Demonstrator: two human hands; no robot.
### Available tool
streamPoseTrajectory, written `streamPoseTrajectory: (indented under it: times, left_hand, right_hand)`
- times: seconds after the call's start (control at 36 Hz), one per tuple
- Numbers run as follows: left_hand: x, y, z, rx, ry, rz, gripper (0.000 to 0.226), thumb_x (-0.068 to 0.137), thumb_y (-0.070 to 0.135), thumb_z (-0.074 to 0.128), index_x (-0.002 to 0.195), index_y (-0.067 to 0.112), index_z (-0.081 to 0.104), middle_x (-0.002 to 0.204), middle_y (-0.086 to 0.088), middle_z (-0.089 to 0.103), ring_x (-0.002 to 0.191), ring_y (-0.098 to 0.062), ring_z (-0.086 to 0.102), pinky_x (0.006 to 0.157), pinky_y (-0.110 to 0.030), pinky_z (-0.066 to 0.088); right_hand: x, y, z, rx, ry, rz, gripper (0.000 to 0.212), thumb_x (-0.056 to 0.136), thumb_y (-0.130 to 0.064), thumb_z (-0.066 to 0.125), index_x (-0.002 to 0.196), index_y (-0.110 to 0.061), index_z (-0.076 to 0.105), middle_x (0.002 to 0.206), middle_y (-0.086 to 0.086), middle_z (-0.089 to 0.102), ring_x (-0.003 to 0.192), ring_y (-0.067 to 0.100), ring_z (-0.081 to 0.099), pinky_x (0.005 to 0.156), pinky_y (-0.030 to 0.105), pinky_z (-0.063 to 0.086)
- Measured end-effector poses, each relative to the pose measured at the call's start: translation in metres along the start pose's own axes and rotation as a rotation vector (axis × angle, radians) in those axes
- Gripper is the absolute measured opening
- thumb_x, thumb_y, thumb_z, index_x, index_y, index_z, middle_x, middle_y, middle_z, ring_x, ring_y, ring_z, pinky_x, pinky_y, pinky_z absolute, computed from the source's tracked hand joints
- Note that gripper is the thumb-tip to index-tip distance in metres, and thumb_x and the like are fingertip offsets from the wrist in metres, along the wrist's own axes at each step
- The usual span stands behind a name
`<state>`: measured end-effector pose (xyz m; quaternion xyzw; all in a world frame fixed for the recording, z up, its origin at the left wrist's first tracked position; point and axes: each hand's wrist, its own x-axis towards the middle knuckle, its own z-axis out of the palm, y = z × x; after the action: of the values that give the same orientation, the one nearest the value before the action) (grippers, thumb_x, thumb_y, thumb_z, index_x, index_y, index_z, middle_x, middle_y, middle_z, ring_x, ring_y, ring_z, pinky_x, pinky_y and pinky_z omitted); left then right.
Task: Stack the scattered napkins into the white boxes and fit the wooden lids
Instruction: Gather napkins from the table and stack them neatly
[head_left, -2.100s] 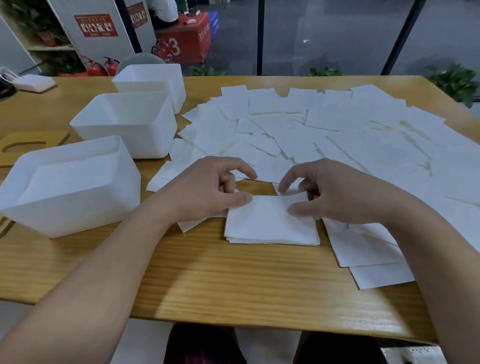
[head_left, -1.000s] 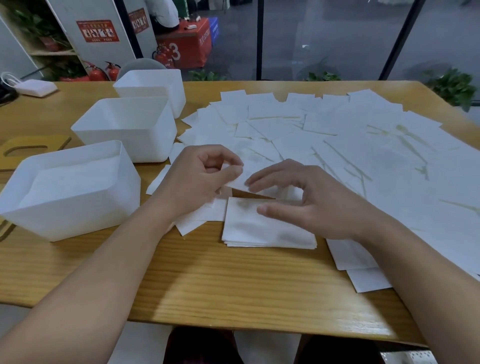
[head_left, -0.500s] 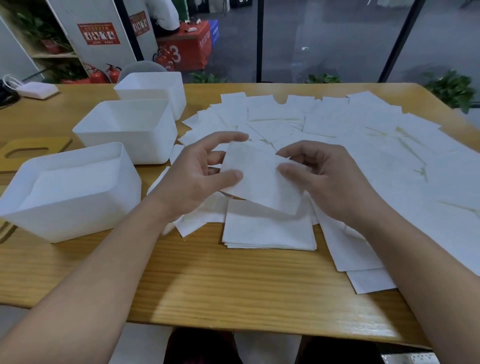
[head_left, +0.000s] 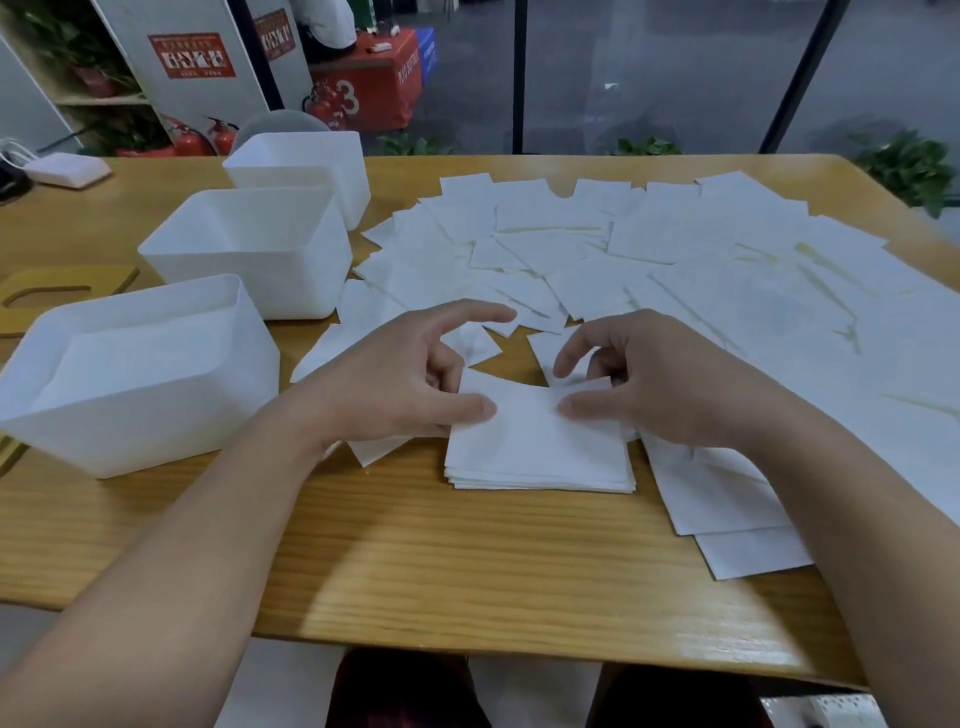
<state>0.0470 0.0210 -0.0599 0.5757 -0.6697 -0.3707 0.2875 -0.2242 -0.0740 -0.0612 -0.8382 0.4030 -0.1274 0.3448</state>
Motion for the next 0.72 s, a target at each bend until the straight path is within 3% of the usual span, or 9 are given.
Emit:
streamPoseTrajectory:
  times: [0.11, 0.17, 0.25, 0.31, 0.36, 0.42, 0.47, 0.58, 0.72]
  left_hand:
    - [0.004, -0.007, -0.004, 0.102, 0.183, 0.061, 0.052, 0.095, 0.034, 0.084, 0.140, 0.046, 0.062, 0.063, -0.002, 0.062, 0.054, -0.009, 0.051, 0.065, -0.020, 0.045]
    - [0.009, -0.013, -0.009, 0.099, 0.315, 0.088, 0.034, 0.098, 0.032, 0.081, 0.129, 0.041, 0.070, 0.064, -0.001, 0.064, 0.055, -0.009, 0.051, 0.065, -0.024, 0.046]
    - [0.011, -0.021, -0.014, 0.152, 0.409, 0.098, 0.027, 0.095, 0.027, 0.083, 0.118, 0.040, 0.075, 0.076, 0.004, 0.069, 0.064, -0.007, 0.056, 0.070, -0.024, 0.049]
    - [0.011, -0.024, -0.014, 0.234, 0.405, 0.089, 0.029, 0.093, 0.029, 0.083, 0.118, 0.042, 0.075, 0.091, 0.010, 0.069, 0.079, -0.007, 0.059, 0.077, -0.023, 0.048]
    - [0.013, -0.029, -0.013, 0.326, 0.367, 0.079, 0.037, 0.094, 0.025, 0.079, 0.124, 0.046, 0.072, 0.116, 0.019, 0.064, 0.107, -0.004, 0.058, 0.091, -0.024, 0.046]
    - [0.015, -0.032, -0.013, 0.391, 0.335, 0.062, 0.052, 0.096, 0.013, 0.069, 0.135, 0.047, 0.066, 0.142, 0.024, 0.054, 0.137, -0.007, 0.045, 0.114, -0.035, 0.041]
    - [0.017, -0.032, -0.011, 0.413, 0.318, 0.033, 0.068, 0.095, 0.005, 0.060, 0.148, 0.047, 0.056, 0.157, 0.026, 0.043, 0.153, -0.007, 0.027, 0.129, -0.046, 0.025]
    - [0.016, -0.029, -0.002, 0.405, 0.249, -0.044, 0.081, 0.097, 0.000, 0.048, 0.161, 0.047, 0.036, 0.149, 0.026, 0.038, 0.146, 0.003, 0.018, 0.126, -0.036, 0.012]
    - [0.024, -0.034, 0.002, 0.433, 0.316, 0.003, 0.065, 0.099, 0.002, 0.046, 0.151, 0.042, 0.050, 0.126, 0.024, 0.056, 0.121, -0.001, 0.027, 0.116, -0.035, 0.022]
  right_hand:
    - [-0.001, 0.001, -0.001, -0.001, -0.038, -0.026, 0.016, 0.089, -0.037, 0.088, 0.100, -0.038, 0.076, 0.071, -0.010, 0.061, 0.060, 0.006, 0.054, 0.058, 0.021, 0.044]
    - [-0.001, 0.001, -0.002, 0.000, -0.053, -0.037, 0.012, 0.090, -0.037, 0.086, 0.098, -0.037, 0.077, 0.073, -0.008, 0.061, 0.062, 0.007, 0.053, 0.058, 0.020, 0.042]
    - [-0.002, -0.001, -0.004, 0.011, -0.097, -0.053, 0.008, 0.094, -0.035, 0.083, 0.099, -0.037, 0.078, 0.084, 0.003, 0.069, 0.063, 0.009, 0.054, 0.058, 0.021, 0.042]
    - [-0.003, -0.001, -0.005, 0.022, -0.114, -0.062, 0.007, 0.095, -0.034, 0.082, 0.099, -0.037, 0.077, 0.085, 0.005, 0.069, 0.061, 0.009, 0.052, 0.056, 0.020, 0.041]
    - [-0.002, 0.000, -0.005, 0.024, -0.123, -0.069, 0.006, 0.096, -0.034, 0.081, 0.100, -0.037, 0.077, 0.086, 0.005, 0.069, 0.061, 0.009, 0.051, 0.056, 0.019, 0.041]
    - [-0.001, 0.000, -0.005, 0.021, -0.125, -0.074, 0.006, 0.096, -0.035, 0.080, 0.100, -0.037, 0.077, 0.086, 0.004, 0.071, 0.062, 0.008, 0.052, 0.057, 0.019, 0.042]
    - [-0.001, 0.001, -0.004, 0.021, -0.124, -0.075, 0.006, 0.096, -0.035, 0.081, 0.100, -0.038, 0.078, 0.086, -0.001, 0.072, 0.062, 0.006, 0.054, 0.057, 0.018, 0.044]
    - [-0.001, 0.003, -0.002, 0.018, -0.073, -0.084, 0.011, 0.089, -0.039, 0.086, 0.097, -0.041, 0.079, 0.093, -0.013, 0.072, 0.074, 0.007, 0.063, 0.066, 0.020, 0.052]
    - [-0.001, 0.004, 0.006, 0.030, 0.025, -0.120, 0.016, 0.088, -0.045, 0.086, 0.102, -0.043, 0.078, 0.104, -0.018, 0.072, 0.078, 0.007, 0.059, 0.068, 0.018, 0.050]
